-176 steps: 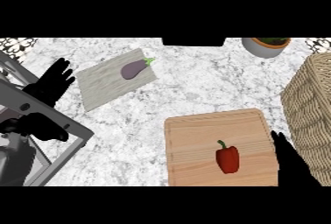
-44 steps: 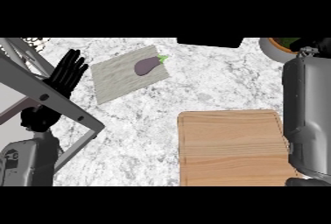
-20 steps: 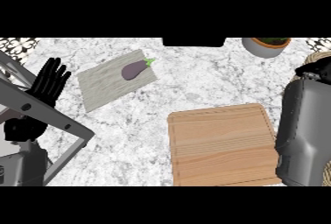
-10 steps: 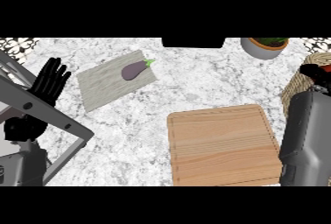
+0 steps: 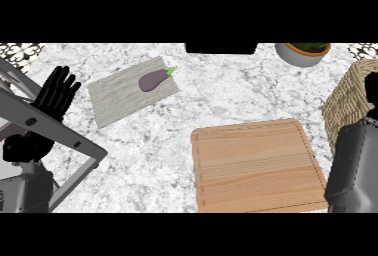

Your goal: Pick the bell pepper from the cutting board and place it in the basket

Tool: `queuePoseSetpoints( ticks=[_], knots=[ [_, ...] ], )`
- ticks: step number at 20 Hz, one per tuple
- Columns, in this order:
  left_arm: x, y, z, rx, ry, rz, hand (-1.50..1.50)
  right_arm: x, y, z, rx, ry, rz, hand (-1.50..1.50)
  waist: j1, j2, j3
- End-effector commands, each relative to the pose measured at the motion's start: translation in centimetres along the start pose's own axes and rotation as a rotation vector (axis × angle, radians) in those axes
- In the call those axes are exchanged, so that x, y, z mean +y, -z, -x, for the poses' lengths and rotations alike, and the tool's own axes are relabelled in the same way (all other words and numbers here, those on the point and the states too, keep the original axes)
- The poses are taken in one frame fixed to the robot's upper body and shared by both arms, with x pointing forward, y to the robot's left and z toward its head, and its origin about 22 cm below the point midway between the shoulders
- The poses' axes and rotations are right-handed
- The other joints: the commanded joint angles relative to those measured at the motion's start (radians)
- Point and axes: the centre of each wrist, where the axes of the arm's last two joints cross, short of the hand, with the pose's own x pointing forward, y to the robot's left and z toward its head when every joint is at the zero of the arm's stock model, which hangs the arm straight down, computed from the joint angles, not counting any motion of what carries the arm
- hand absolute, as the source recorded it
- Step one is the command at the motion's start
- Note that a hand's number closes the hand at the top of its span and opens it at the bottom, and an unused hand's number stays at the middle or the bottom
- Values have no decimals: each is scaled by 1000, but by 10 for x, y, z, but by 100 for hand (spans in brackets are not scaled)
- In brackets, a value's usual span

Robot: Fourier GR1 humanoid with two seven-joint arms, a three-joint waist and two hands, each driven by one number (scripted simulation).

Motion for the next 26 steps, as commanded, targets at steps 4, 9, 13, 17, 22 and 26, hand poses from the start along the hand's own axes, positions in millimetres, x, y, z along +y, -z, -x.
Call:
queuePoseSetpoints(
  ticks=[4,9,13,17,22,26],
  knots=[
    [-31,-30,29,88,-25,-162,0,16,13,31,203,6,-31,-150,-4,3,8],
    [-31,-24,19,72,-25,-170,0,22,17,51,167,56,-12,-150,-6,3,9],
    [-35,-23,20,67,-13,-151,0,12,12,46,124,155,59,-150,-1,5,8],
    [-42,-21,27,75,-22,-162,0,-4,9,34,56,190,161,-150,-7,7,7],
    [-32,-32,27,88,-38,-132,0,-29,17,40,80,204,304,-150,-3,1,6],
    [-37,-22,19,63,-15,-155,0,-46,17,35,134,186,354,-150,-6,2,7]
  ],
)
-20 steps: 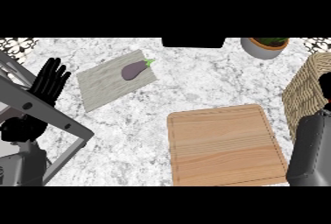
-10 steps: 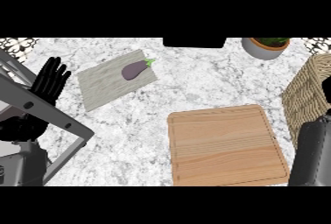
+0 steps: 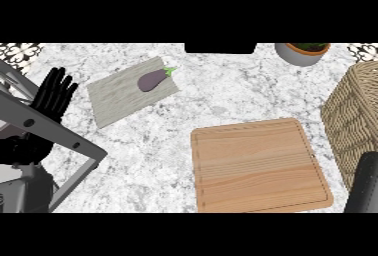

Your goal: Pick the bell pepper from the cutting board and place it in the basket

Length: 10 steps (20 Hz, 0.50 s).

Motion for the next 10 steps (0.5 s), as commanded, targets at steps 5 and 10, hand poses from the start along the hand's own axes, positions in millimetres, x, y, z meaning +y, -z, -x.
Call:
queuePoseSetpoints(
  ticks=[5,10],
  knots=[
    [-22,-25,27,109,-23,-112,0,-54,23,-5,250,117,166,-150,-9,-5,1],
    [-18,-26,32,107,-8,-130,0,-84,17,11,211,177,165,-150,-10,-5,2]
  ],
)
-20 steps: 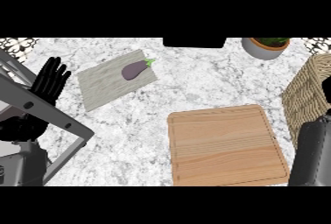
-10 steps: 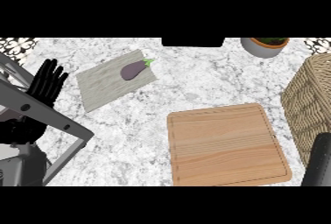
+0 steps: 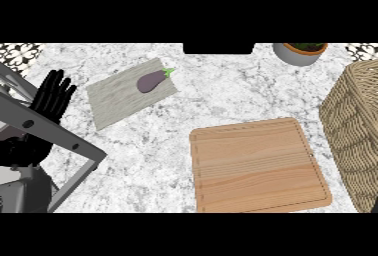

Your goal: Pick the bell pepper from the cutting board and place it in the basket

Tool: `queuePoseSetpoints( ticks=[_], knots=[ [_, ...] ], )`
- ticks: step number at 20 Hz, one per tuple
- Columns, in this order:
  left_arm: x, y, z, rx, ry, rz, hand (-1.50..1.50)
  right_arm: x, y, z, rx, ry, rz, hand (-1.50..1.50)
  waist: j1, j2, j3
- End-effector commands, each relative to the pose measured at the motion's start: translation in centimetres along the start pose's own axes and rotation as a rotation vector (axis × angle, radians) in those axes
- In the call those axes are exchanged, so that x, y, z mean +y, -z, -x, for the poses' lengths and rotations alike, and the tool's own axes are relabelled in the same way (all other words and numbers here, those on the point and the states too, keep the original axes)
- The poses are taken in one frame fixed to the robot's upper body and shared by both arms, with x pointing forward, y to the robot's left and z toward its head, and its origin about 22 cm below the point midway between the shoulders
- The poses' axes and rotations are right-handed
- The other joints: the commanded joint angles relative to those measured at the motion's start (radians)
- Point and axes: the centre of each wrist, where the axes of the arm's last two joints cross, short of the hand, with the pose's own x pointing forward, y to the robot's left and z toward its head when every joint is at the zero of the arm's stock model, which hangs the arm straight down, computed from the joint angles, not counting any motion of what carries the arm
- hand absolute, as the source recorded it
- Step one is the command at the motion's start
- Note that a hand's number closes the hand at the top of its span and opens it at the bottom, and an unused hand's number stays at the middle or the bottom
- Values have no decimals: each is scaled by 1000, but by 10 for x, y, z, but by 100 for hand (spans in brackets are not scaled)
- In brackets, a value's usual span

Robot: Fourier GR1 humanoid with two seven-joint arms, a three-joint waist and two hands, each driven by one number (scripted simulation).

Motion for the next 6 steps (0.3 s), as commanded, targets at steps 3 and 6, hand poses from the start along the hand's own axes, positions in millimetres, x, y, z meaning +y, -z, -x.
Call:
queuePoseSetpoints(
  ticks=[3,6],
  knots=[
    [-29,-23,29,110,-38,-102,0,-53,5,3,156,91,-33,-150,-6,0,-2],
    [-24,-20,28,99,-22,-116,0,-78,0,5,136,149,-55,-150,-1,5,-2]
  ],
)
